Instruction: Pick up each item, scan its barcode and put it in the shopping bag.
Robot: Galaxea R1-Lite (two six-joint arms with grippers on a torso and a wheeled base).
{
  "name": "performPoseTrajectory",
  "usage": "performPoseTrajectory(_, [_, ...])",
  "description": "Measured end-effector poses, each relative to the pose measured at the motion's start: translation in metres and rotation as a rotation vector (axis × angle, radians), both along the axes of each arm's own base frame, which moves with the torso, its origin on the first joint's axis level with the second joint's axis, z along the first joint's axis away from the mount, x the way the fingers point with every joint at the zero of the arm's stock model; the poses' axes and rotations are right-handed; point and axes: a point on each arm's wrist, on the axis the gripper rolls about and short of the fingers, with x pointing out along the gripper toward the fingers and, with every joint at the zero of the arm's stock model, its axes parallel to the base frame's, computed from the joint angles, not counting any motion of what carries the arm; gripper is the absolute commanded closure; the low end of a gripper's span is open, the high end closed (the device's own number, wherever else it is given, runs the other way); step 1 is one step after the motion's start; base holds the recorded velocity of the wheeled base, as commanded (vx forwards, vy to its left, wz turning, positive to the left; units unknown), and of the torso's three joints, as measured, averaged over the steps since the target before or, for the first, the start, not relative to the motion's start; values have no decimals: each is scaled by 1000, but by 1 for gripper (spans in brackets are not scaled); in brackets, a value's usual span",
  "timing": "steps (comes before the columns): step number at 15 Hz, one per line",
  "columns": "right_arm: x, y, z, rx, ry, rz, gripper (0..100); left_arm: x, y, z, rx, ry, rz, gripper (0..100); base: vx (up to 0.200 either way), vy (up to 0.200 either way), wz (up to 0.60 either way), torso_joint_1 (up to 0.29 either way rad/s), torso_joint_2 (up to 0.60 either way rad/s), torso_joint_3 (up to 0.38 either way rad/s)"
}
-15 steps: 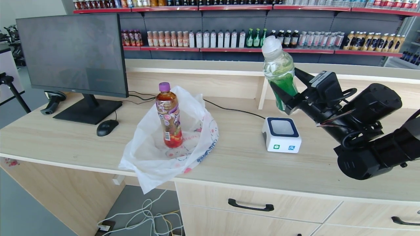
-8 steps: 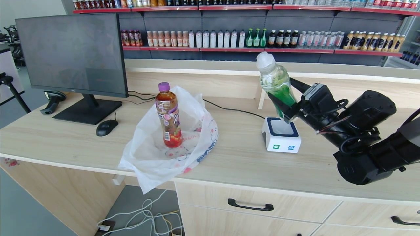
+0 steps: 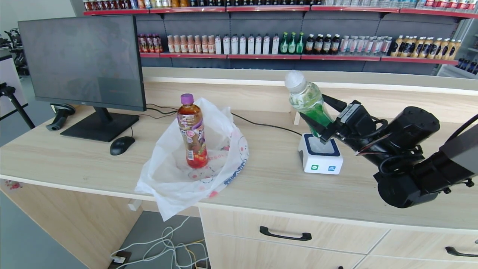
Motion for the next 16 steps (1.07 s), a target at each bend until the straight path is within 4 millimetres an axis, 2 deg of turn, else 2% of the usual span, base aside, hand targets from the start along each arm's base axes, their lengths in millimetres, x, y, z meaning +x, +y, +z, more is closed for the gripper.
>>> performPoseTrajectory(3, [3, -7, 1, -3, -8, -11, 100, 0, 0, 0, 0, -1, 0, 0, 0, 0, 0, 0, 0, 0])
performPoseTrajectory(16, [10, -7, -7, -8, 12, 2, 100, 0, 0, 0, -3, 5, -1, 0, 0, 0, 0, 0, 0, 0])
